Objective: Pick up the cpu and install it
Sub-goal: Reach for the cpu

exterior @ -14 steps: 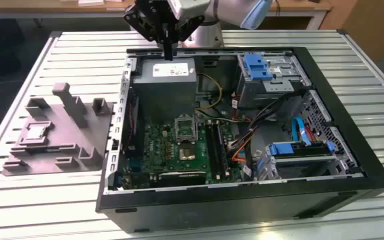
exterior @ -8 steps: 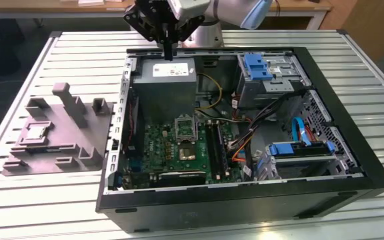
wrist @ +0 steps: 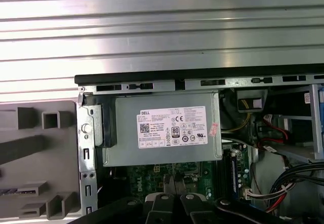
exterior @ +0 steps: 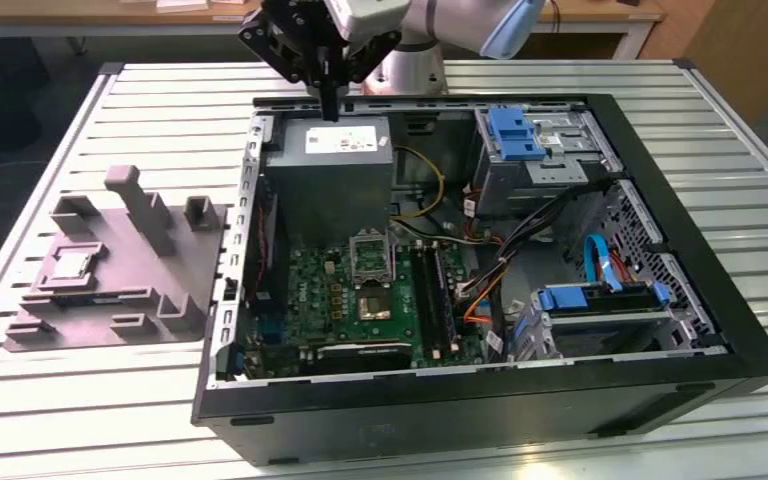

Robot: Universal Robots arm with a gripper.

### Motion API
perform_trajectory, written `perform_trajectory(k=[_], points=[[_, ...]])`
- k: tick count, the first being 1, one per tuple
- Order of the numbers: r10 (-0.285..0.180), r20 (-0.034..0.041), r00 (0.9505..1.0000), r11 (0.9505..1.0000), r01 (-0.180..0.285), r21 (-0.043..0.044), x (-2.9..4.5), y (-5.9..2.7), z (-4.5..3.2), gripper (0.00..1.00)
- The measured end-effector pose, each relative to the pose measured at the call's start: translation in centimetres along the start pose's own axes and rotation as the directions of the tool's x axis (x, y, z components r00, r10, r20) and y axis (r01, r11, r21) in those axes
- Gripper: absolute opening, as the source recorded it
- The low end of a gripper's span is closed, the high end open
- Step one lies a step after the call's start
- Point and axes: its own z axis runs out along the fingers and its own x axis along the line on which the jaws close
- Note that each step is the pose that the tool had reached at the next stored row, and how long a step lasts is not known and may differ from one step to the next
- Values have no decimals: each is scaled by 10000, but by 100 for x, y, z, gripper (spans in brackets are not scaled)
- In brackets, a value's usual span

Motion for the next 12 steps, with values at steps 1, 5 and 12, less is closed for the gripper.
perform_trajectory(k=[1,5,12], points=[[0,0,10000,10000,0,0,6,0,0,11],[-1,-4,10000,10000,1,0,22,-2,0,11],[1,-5,10000,10000,-1,0,52,-4,1,11]])
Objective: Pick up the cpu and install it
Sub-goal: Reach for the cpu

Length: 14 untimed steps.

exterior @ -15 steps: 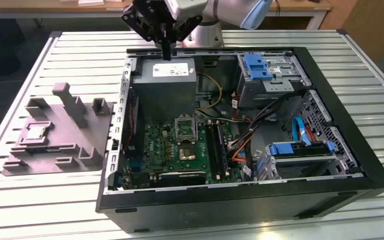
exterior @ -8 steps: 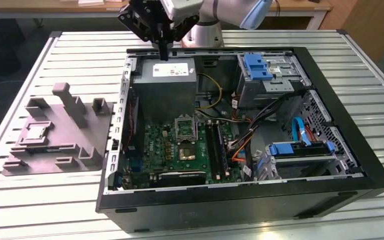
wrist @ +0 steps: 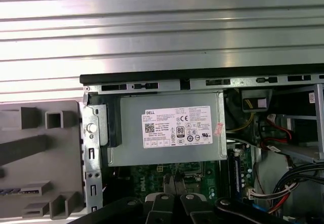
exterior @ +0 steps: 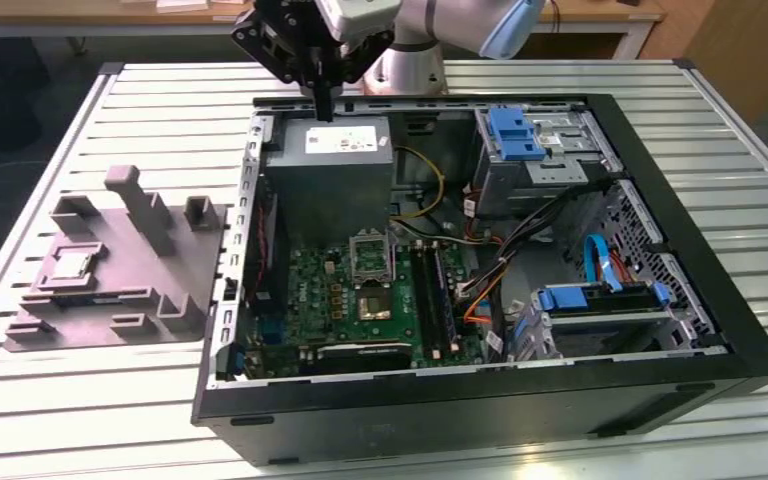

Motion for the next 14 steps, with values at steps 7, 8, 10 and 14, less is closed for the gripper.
perform_trajectory(k=[7,8,10,14], points=[[0,-4,10000,10000,0,1,45,-4,2,11],[0,-3,10000,10000,0,0,56,-5,3,11],[0,-4,10000,10000,0,0,77,-6,4,11],[0,-7,10000,10000,0,1,106,-8,5,11]])
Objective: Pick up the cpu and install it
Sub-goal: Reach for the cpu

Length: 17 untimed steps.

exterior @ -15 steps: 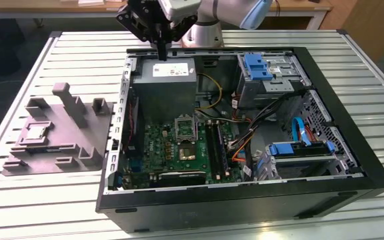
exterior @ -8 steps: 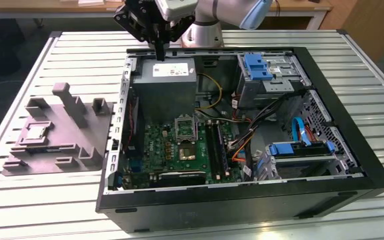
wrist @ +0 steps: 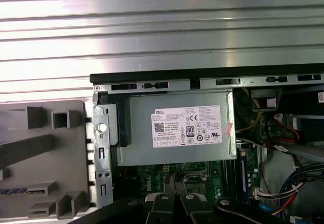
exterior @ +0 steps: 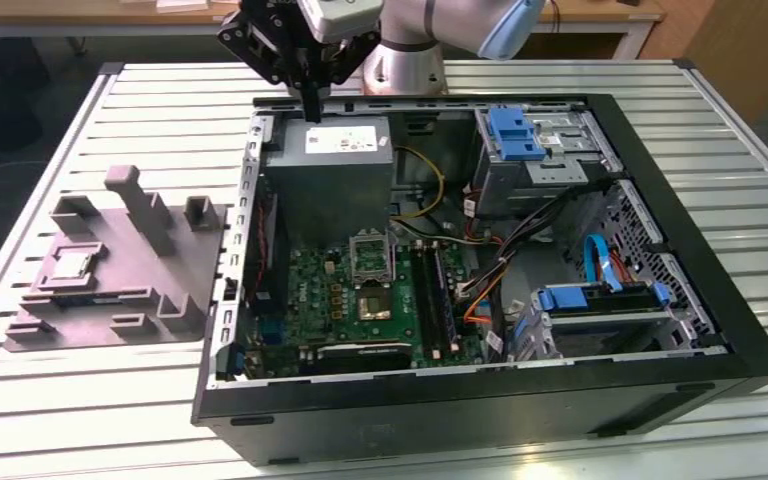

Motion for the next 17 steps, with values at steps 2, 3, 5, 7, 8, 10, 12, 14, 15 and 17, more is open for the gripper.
perform_trajectory(k=[2,3,5,7,8,10,12,14,15,17], points=[[-1,-1,10000,10000,1,1,3,-1,0,11],[-2,-1,10000,10000,2,0,3,-1,0,11],[0,-1,10000,10000,0,0,4,-1,0,11],[0,-1,10000,10000,0,0,4,-1,0,11],[1,0,10000,10000,-1,0,8,-1,0,11],[0,0,10000,10000,0,0,20,-3,0,11],[0,0,10000,10000,0,0,39,-4,0,11],[0,0,10000,10000,0,0,55,-5,0,11],[0,0,10000,10000,0,-1,63,-5,1,11],[0,-1,10000,10000,0,0,72,-6,1,11]])
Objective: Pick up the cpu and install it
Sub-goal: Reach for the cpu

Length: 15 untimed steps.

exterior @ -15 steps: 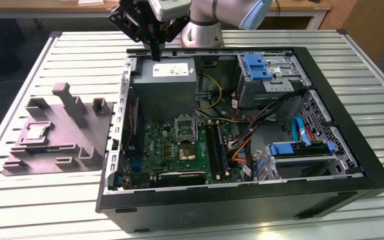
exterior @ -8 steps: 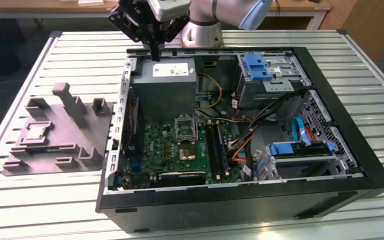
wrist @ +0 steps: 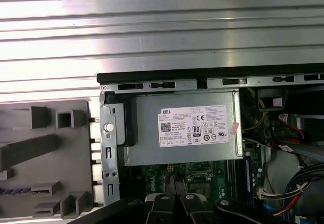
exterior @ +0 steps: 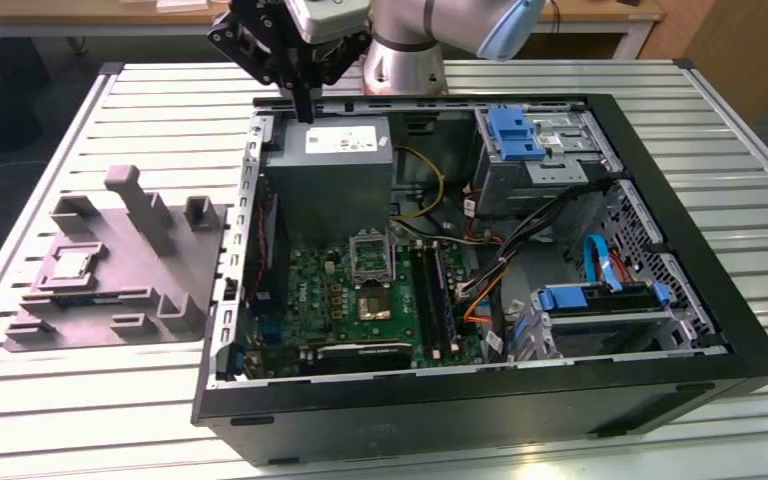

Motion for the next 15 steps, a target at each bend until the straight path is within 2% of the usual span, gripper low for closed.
perform_trajectory(k=[15], points=[[0,1,10000,10000,0,-1,21,-2,3,11]])
